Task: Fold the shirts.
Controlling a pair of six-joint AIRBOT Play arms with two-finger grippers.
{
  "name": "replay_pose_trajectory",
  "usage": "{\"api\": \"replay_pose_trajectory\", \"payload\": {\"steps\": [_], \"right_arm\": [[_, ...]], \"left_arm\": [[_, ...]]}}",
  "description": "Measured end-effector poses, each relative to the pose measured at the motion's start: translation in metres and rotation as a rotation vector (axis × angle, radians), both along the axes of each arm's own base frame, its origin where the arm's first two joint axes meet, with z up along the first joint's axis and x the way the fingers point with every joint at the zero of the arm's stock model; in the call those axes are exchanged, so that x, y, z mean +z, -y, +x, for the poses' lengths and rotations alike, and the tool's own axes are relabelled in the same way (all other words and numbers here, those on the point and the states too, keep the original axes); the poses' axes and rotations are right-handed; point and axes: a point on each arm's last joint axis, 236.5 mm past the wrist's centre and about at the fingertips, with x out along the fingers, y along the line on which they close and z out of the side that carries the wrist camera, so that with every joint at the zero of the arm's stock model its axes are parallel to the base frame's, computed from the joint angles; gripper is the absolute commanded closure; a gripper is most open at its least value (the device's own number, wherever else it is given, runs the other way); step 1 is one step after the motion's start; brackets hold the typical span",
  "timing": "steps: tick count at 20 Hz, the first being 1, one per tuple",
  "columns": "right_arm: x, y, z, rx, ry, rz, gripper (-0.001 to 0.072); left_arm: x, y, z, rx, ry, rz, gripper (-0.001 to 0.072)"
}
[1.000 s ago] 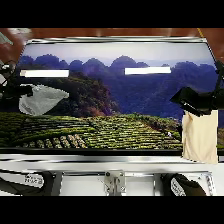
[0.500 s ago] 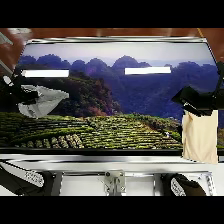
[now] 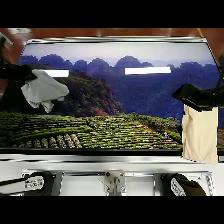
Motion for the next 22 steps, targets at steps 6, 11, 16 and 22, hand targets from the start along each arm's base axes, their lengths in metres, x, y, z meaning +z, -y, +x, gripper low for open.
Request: {"api": "replay_pose_trajectory", "payload": {"steps": [6, 11, 16, 22], "right_arm": [[-0.009, -0.001, -0.016, 0.146, -0.031, -0.080, 0.0032], [-0.021, -0.001, -0.044, 0.245, -0.131, -0.114, 0.0032], [-0.036, 0.013, -0.084, 0.296, -0.307, -0.172, 0.0032], [-0.040, 0.024, -0.095, 0.284, -0.364, -0.211, 0.0033]], "left_arm": [[0.119, 0.125, -0.095, -0.233, 0.221, -0.066, 0.0668], [0.083, 0.218, -0.141, -0.387, 0.134, -0.178, 0.0668], [0.007, 0.323, -0.163, -0.469, 0.014, -0.306, 0.0666], [-0.064, 0.396, -0.168, -0.459, -0.091, -0.385, 0.0613]]}}
